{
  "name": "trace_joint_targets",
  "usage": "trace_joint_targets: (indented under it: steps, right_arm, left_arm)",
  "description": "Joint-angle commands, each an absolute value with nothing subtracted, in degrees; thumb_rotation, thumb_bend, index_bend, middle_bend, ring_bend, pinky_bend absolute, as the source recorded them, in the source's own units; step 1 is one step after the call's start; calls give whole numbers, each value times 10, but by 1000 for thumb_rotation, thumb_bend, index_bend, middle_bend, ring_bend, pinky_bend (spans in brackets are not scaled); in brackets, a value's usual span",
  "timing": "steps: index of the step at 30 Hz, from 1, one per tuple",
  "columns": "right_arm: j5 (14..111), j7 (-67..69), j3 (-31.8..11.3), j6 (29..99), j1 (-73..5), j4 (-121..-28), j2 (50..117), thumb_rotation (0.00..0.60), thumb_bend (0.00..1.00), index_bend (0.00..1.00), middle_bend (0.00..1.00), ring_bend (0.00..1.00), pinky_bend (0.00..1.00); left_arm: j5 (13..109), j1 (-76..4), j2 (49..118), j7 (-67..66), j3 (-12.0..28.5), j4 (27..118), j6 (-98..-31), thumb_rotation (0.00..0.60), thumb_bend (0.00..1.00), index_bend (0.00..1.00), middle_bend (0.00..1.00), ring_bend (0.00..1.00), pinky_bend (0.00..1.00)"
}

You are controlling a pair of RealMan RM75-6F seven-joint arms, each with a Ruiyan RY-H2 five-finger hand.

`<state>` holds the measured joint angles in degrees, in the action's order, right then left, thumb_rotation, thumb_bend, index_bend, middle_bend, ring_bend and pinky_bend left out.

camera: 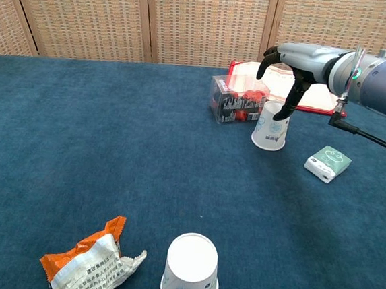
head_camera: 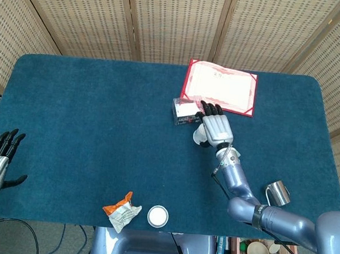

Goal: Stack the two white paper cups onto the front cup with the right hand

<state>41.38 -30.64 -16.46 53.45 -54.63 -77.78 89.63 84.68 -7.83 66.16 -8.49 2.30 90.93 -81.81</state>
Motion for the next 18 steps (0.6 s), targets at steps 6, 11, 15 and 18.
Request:
trace_joint_targets:
  steps: [6,11,15,18]
  right_arm:
    - [402,-302,-160,513,-554,-730,912,600,65,300,2,0,0]
    - [397,-300,-156,504,-554,-713,917,600,65,308,3,0,0]
    - [396,-293,-154,495,-553,-694,924,600,65,313,4,0,0]
    - [398,-289,-153,491,-553,-686,928,600,65,320,6,0,0]
  left_arm:
    - [845,-80,662,-86,22,909,-814,600,166,0,0,0,0]
    - [844,-81,662,-86,22,909,-813,600,165,0,0,0,0]
    - [845,-83,664,-89,21,909,-809,600,165,0,0,0,0]
    - [846,-84,665,-90,20,909,-807,600,166,0,0,0,0]
